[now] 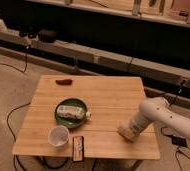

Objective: Wipe the white sponge on the table

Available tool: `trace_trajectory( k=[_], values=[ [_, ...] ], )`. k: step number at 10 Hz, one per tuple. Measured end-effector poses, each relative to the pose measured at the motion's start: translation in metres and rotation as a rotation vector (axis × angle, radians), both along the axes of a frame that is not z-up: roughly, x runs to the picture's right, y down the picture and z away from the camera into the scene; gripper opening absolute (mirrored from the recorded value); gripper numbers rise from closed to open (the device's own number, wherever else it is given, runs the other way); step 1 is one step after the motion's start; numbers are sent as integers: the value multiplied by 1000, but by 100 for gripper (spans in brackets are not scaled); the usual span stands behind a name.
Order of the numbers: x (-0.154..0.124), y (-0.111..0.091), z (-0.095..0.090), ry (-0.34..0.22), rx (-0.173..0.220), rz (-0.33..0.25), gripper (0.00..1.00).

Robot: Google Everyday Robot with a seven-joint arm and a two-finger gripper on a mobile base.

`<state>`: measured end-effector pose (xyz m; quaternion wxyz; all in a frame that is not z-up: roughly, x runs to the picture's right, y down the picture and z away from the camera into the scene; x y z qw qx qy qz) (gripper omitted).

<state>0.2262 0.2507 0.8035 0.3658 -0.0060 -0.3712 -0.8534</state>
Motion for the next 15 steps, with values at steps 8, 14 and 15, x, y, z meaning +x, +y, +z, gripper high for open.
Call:
trace_trajectory(
  k=[8, 14, 15],
  values=[
    [69, -55, 49, 169, 7, 77, 0],
    [3, -112, 92, 115, 46, 55, 0],
    [-8, -117, 94, 100, 54, 55, 0]
  ],
)
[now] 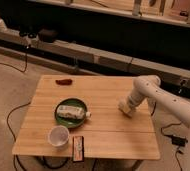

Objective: Wipe the white sponge on the table

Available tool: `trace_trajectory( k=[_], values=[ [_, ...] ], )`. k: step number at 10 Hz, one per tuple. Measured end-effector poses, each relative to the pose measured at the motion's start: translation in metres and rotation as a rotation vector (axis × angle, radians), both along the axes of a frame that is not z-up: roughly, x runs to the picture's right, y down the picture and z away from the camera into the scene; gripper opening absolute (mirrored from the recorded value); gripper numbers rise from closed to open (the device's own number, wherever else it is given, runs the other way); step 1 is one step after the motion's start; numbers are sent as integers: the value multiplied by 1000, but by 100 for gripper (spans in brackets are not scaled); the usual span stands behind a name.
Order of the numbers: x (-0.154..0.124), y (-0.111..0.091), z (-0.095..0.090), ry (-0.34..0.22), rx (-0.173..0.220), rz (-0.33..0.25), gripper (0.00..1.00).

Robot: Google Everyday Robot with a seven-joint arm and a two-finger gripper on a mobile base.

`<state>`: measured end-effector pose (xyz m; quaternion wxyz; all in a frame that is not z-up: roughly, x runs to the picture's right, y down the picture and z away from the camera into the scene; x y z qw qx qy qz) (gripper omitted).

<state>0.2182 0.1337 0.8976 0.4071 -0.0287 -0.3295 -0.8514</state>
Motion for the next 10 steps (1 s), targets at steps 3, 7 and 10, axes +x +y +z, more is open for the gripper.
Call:
trace_trajectory(
  k=[3, 7, 10],
  values=[
    [-56, -4, 4, -90, 7, -71, 0],
    [-123, 37, -6, -193, -34, -198, 0],
    [-130, 71, -35, -212, -67, -216, 0]
  ],
)
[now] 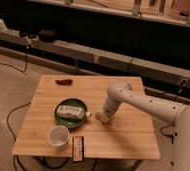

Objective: Wipe the white sponge on the table

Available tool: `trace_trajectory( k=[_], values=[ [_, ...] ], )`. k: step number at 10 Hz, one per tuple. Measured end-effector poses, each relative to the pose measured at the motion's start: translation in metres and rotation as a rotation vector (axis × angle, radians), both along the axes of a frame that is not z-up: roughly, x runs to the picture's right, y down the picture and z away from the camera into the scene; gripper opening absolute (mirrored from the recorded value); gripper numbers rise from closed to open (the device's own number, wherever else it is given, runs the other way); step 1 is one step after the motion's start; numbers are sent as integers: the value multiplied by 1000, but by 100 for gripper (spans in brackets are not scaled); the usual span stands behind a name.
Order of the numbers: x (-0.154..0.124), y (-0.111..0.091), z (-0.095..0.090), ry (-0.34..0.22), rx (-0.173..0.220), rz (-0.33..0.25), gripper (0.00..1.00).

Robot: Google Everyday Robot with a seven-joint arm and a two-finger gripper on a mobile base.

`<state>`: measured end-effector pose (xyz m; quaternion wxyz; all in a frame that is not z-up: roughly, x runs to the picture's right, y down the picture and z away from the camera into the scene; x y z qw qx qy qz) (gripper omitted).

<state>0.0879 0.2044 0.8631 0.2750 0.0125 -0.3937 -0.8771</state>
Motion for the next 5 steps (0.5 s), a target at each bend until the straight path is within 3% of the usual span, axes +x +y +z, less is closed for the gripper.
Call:
trace_trajectory(
  k=[5],
  values=[
    [26, 42, -55, 15, -29, -12, 0]
  ],
)
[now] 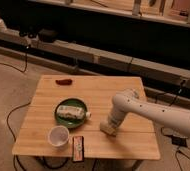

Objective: Wipe the white sponge on the table

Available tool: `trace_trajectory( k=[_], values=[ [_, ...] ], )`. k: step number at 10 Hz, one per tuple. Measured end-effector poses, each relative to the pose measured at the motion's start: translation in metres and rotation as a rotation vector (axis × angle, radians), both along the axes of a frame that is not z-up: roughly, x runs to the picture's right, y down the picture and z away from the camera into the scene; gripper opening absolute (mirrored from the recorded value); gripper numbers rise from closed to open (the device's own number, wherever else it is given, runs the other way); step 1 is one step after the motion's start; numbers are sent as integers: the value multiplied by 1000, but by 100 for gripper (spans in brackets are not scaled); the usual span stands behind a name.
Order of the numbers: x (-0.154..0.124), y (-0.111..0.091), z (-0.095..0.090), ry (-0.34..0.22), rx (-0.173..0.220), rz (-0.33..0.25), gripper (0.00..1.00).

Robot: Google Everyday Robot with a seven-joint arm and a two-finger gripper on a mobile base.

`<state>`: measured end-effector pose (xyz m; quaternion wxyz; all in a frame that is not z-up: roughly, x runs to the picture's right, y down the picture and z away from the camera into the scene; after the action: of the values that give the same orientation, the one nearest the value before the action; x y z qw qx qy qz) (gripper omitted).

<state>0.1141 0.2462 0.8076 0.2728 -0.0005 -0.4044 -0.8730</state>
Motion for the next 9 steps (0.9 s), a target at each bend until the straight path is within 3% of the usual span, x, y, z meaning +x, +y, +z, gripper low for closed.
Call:
trace_trajectory(
  k=[2, 5, 7, 9],
  values=[
    [17, 8, -8, 17, -5, 37, 0],
    [70, 18, 2, 62, -7, 136, 0],
    [113, 9, 15, 107, 15, 214, 0],
    [152, -6, 23, 164, 28, 247, 0]
  ],
)
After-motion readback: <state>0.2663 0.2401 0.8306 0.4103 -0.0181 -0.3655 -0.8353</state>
